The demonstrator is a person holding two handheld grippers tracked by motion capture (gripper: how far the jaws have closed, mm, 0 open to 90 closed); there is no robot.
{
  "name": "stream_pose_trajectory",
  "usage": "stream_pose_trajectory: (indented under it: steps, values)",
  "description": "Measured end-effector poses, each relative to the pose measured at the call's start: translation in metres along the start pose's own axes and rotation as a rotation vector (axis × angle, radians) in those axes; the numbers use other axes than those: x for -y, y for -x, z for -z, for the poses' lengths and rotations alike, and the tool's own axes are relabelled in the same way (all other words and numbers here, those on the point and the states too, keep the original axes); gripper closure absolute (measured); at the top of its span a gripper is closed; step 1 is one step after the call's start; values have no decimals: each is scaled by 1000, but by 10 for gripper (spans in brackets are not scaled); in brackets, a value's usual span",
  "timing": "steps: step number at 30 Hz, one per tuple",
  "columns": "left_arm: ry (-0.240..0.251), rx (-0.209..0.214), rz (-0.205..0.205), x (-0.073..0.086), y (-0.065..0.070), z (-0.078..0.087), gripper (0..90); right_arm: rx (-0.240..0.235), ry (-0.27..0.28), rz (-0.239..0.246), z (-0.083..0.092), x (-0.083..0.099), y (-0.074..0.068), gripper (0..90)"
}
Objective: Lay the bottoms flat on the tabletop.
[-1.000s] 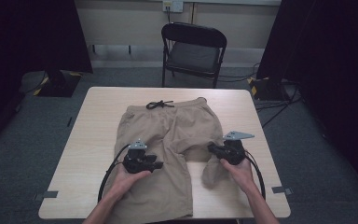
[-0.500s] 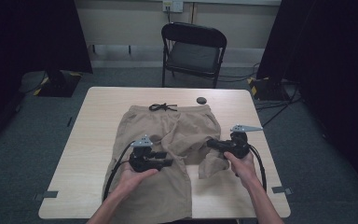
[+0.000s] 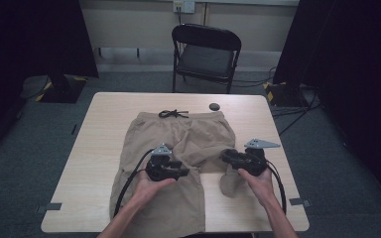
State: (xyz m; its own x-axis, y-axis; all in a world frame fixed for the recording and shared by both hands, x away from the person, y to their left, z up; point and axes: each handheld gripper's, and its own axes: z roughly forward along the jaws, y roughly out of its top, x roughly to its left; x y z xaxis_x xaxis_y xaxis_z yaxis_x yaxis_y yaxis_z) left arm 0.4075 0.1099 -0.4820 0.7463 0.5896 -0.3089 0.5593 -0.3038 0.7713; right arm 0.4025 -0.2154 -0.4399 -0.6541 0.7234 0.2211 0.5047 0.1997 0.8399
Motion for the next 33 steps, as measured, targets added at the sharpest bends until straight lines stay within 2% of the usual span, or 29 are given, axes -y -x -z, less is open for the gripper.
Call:
stream_pose_trajectory:
  steps: [3,4,5,6,7,8,10,13,15,16,19,20,21,24,25,26,27,29,33]
  values:
    - [-20,-24,6,6,-7,-3,494,-55,-53,40,-4,2,-10,769]
    - [-34,-28,4,8,-9,-4,494,-52,-80,49,-9,4,-11,762]
    - [-34,-28,4,8,-9,-4,494,-37,-107,55,-15,6,-10,747]
    - [-45,-36,8,11,-11,-5,494,0,-132,60,-22,9,-8,716]
    - [-45,-36,8,11,-11,-5,493,0,-132,60,-22,9,-8,716]
    - [-30,-33,18,13,-12,-6,494,47,-140,61,-32,10,-1,650]
    - [-33,-33,14,13,-13,-5,493,78,-143,62,-39,11,5,583]
    - [-33,-32,12,13,-13,-5,491,117,-172,69,-50,14,11,536]
    - [-35,-32,8,14,-14,-4,490,125,-185,81,-54,16,12,527]
    - [-23,-30,19,15,-13,-4,489,155,-206,117,-58,19,10,524]
    - [-12,-21,20,17,-15,-4,489,185,-215,162,-62,22,7,532]
    - [-13,-21,17,17,-15,-4,489,200,-215,184,-63,23,6,566]
    - [-13,-21,17,17,-15,-4,490,200,-215,184,-63,23,6,566]
    - [-11,-30,12,17,-14,-4,490,228,-220,231,-60,24,4,694]
    - [-11,-30,12,17,-14,-4,490,228,-220,231,-60,24,4,694]
    - [-7,-30,16,17,-14,-4,490,232,-227,225,-56,26,2,788]
    - [-7,-30,16,17,-14,-4,490,224,-225,211,-54,26,2,818]
    - [-6,-34,16,17,-14,-4,490,182,-222,161,-47,28,3,872]
    - [-13,-40,9,17,-14,-4,493,76,-205,102,-31,34,-4,882]
